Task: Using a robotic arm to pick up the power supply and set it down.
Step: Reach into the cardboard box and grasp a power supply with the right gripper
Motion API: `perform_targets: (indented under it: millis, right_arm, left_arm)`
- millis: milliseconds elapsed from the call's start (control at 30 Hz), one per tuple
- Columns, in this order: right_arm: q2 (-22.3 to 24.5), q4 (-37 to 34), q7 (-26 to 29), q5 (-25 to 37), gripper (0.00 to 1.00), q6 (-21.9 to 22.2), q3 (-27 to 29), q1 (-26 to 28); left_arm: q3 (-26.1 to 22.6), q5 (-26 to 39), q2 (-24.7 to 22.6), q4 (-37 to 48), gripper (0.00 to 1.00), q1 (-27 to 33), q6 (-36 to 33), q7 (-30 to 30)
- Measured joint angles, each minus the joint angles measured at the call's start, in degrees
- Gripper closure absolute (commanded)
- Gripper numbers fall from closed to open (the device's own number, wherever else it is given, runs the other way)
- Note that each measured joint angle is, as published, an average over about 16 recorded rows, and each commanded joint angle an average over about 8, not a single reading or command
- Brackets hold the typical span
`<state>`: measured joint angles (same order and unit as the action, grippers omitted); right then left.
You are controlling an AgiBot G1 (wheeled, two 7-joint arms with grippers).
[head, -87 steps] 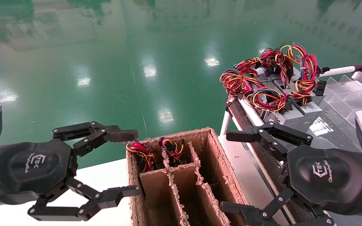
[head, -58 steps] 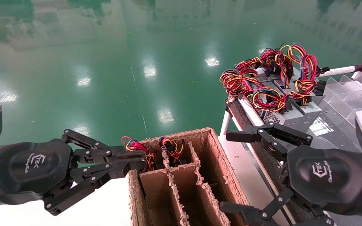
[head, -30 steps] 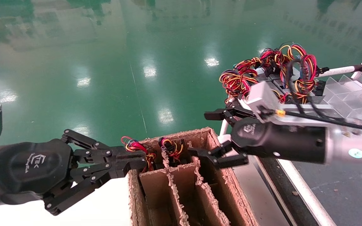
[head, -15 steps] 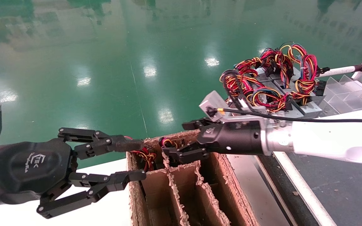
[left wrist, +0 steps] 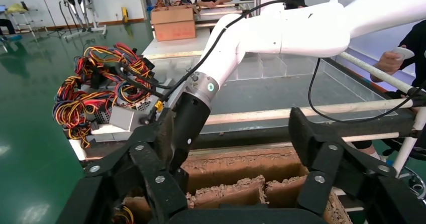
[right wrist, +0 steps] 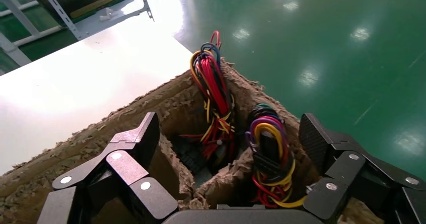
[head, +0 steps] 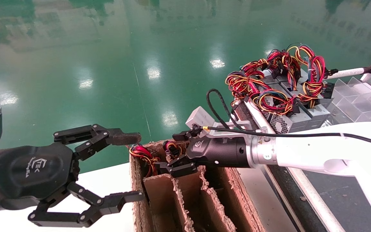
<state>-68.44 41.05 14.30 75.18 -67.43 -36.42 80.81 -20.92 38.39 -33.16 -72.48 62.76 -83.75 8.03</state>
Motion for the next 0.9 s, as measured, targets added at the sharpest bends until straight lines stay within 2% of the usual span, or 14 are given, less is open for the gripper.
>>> perform_targets:
  millis: [900]
  right_arm:
    - [-3.5, -9.6, -5.7, -0.4, 1.00, 0.5, 0.2, 1.0]
  left_arm:
    - [0.0, 0.0, 0.0, 0.0, 0.00, 0.0, 0.0, 0.0]
